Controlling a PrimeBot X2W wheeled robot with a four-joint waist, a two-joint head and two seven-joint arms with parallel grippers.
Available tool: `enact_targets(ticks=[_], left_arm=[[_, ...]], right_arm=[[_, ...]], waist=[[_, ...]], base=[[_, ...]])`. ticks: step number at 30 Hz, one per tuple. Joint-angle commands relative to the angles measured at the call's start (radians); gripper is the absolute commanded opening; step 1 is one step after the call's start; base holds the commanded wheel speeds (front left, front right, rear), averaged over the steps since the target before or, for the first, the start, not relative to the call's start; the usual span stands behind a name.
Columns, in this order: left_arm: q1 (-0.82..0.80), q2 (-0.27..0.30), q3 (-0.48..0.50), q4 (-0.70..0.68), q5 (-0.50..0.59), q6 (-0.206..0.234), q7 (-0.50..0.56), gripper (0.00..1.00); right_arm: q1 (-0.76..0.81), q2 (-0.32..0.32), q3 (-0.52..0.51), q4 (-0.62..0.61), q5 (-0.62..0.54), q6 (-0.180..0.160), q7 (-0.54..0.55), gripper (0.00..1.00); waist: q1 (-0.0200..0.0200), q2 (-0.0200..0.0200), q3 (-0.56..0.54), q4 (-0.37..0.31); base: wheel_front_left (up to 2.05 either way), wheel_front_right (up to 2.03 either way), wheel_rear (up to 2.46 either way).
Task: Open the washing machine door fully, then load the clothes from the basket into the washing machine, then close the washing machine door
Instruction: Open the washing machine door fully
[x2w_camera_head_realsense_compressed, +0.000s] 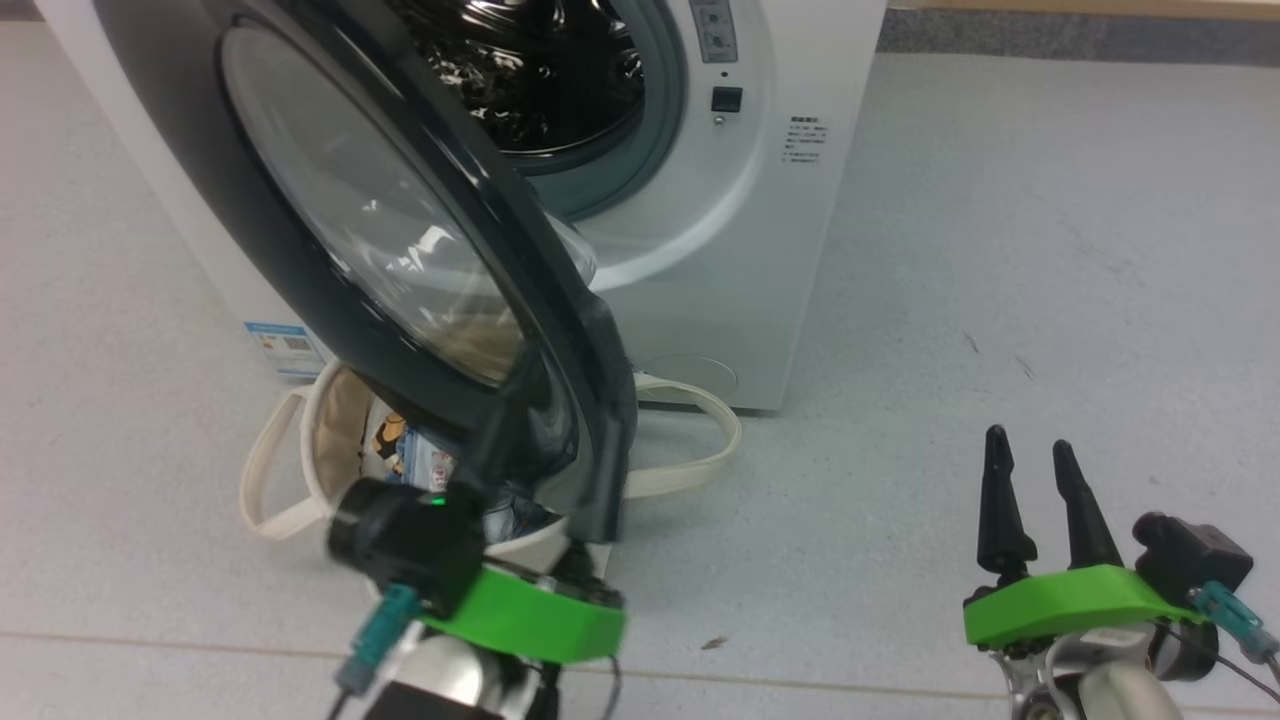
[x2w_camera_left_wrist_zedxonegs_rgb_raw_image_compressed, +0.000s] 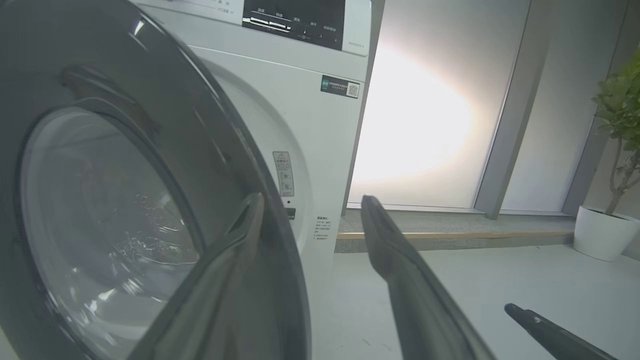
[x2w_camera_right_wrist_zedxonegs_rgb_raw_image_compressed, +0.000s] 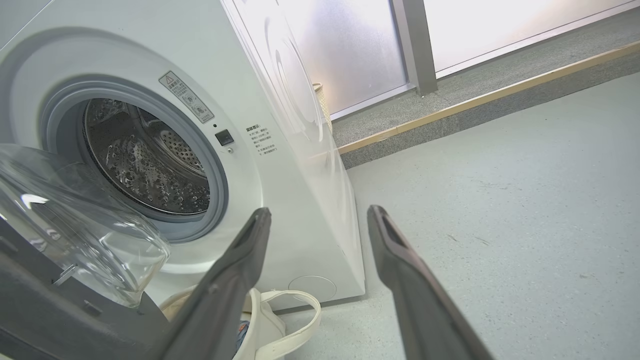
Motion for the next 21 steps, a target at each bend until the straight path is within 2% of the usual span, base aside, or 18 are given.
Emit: enact_targets(ticks=[1,5,6,7,15,21], left_arm=[[-0.044,0.008,-0.008,-0.066,0.009,-0.006,-0.006,1.0],[-0.075,0.008,-0.097,-0.07,-0.002,-0.009,-0.006,0.99],[-0.087,0.008,-0.117,-0.057,-0.008,-0.008,-0.006,0.07],[-0.1,0.008,-0.136,-0.043,-0.018,-0.007,-0.006,0.0],[-0.205,0.008,-0.195,0.113,-0.089,0.027,-0.006,0.0],[-0.292,0.008,-0.193,0.225,-0.153,0.07,-0.006,0.0]], right_arm=[[-0.044,0.003,0.016,-0.026,0.007,0.0,-0.012,1.0],[-0.054,0.003,0.017,-0.019,0.025,0.0,-0.012,1.0],[-0.057,0.003,0.02,-0.017,0.03,0.0,-0.012,1.0],[-0.06,0.003,0.023,-0.016,0.034,0.0,-0.012,1.0],[-0.077,0.003,0.045,-0.01,0.061,0.0,-0.012,1.0],[-0.09,0.003,0.056,-0.009,0.08,0.0,-0.012,1.0]], waist=[[0.0,0.0,0.007,-0.009],[0.0,0.0,0.016,-0.027],[0.0,0.0,0.018,-0.033],[0.0,0.0,0.02,-0.037],[0.0,0.0,0.041,-0.078],[0.0,0.0,0.072,-0.095]], base=[[0.0,0.0,0.0],[0.0,0.0,0.0],[0.0,0.0,0.0],[0.0,0.0,0.0],[0.0,0.0,0.0],[0.0,0.0,0.0]])
